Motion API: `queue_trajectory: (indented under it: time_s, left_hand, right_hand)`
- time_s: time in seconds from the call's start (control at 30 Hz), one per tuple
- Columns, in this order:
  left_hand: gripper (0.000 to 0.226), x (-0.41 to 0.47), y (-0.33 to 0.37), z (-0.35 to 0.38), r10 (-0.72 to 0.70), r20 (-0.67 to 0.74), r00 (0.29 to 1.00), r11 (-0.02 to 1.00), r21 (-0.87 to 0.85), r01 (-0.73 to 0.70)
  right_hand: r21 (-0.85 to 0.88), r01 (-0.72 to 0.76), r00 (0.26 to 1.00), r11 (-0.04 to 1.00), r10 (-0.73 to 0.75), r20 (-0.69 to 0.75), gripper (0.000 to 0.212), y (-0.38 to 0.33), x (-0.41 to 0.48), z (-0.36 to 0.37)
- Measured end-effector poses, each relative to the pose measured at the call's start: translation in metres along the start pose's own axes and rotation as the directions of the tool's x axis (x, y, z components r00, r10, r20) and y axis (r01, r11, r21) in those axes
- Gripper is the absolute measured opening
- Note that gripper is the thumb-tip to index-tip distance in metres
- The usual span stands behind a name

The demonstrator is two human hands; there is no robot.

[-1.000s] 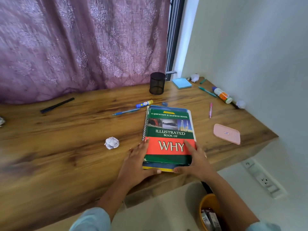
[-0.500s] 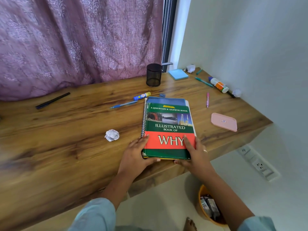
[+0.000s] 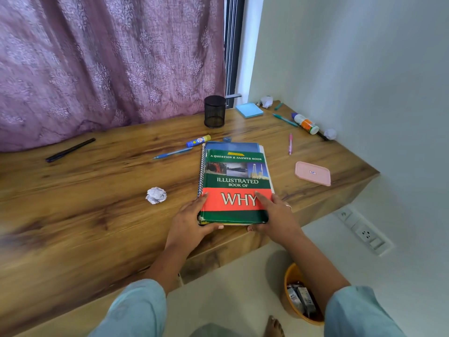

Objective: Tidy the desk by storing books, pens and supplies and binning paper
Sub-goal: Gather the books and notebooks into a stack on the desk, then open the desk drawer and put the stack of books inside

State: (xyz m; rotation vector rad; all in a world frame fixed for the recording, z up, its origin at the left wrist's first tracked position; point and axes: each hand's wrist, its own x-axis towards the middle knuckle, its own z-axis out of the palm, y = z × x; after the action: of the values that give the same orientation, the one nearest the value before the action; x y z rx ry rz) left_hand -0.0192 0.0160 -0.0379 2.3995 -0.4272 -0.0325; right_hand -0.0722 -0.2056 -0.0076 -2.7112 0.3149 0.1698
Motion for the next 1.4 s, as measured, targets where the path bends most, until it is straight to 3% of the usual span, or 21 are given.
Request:
queue_trajectory:
  time_s: [0.4, 0.47, 0.57, 0.63, 0.7, 0.73, 0.77, 0.8, 0.83, 0.87, 1.1, 1.4]
  left_hand:
    - [0.084, -0.002, 0.000, 0.001, 0.011, -0.006, 1.000, 1.000, 0.008, -0.010]
    - [0.080, -0.004, 0.001, 0.001, 0.020, -0.012, 1.000, 0.999, -0.026, -0.020]
    - [0.076, -0.009, 0.000, 0.002, 0.020, -0.027, 0.999, 0.999, -0.027, -0.020]
    - [0.080, -0.013, -0.003, 0.003, 0.023, -0.055, 0.998, 1.000, 0.022, -0.021]
    - [0.091, -0.015, -0.007, 0.006, -0.006, -0.094, 0.996, 0.995, 0.095, 0.015]
    - [0.096, -0.016, -0.008, 0.008, -0.037, -0.111, 0.993, 0.987, 0.148, 0.054]
    - [0.100, -0.018, -0.009, 0.009, -0.074, -0.122, 0.990, 0.973, 0.207, 0.098]
    - [0.101, -0.018, -0.009, 0.010, -0.102, -0.124, 0.987, 0.954, 0.270, 0.133]
    - [0.101, -0.018, -0.009, 0.010, -0.119, -0.110, 0.987, 0.930, 0.337, 0.150]
    - [0.100, -0.018, -0.009, 0.011, -0.127, -0.082, 0.989, 0.904, 0.400, 0.149]
    - [0.123, -0.024, -0.013, 0.009, -0.113, 0.078, 0.990, 0.836, 0.547, 0.052]
    - [0.134, -0.028, -0.013, 0.007, -0.112, 0.144, 0.983, 0.813, 0.582, 0.007]
  right_hand:
    - [-0.093, 0.023, 1.000, 0.995, -0.024, -0.004, 0.092, 0.004, 0.006, -0.001]
    - [-0.034, 0.021, 0.999, 0.999, -0.022, -0.031, 0.089, 0.008, 0.006, 0.004]
    - [0.271, 0.090, 0.975, 0.958, -0.029, -0.222, 0.081, 0.018, -0.005, 0.022]
    - [0.466, 0.141, 0.922, 0.873, 0.055, -0.383, 0.074, 0.023, -0.018, 0.039]
    - [0.687, 0.068, 0.853, 0.723, 0.315, -0.416, 0.070, 0.026, -0.030, 0.059]
    - [0.832, -0.005, 0.819, 0.554, 0.480, -0.315, 0.068, 0.027, -0.035, 0.068]
    - [0.946, -0.076, 0.789, 0.316, 0.599, -0.136, 0.065, 0.028, -0.037, 0.075]
    - [0.986, -0.149, 0.770, 0.080, 0.634, 0.065, 0.062, 0.030, -0.038, 0.083]
    - [0.972, -0.217, 0.765, -0.085, 0.604, 0.223, 0.060, 0.033, -0.038, 0.090]
    - [0.948, -0.277, 0.771, -0.158, 0.552, 0.318, 0.058, 0.034, -0.038, 0.094]
    - [0.857, -0.421, 0.799, -0.296, 0.327, 0.505, 0.071, 0.018, -0.023, 0.126]
    - [0.764, -0.420, 0.748, -0.489, 0.290, 0.597, 0.085, 0.014, -0.004, 0.149]
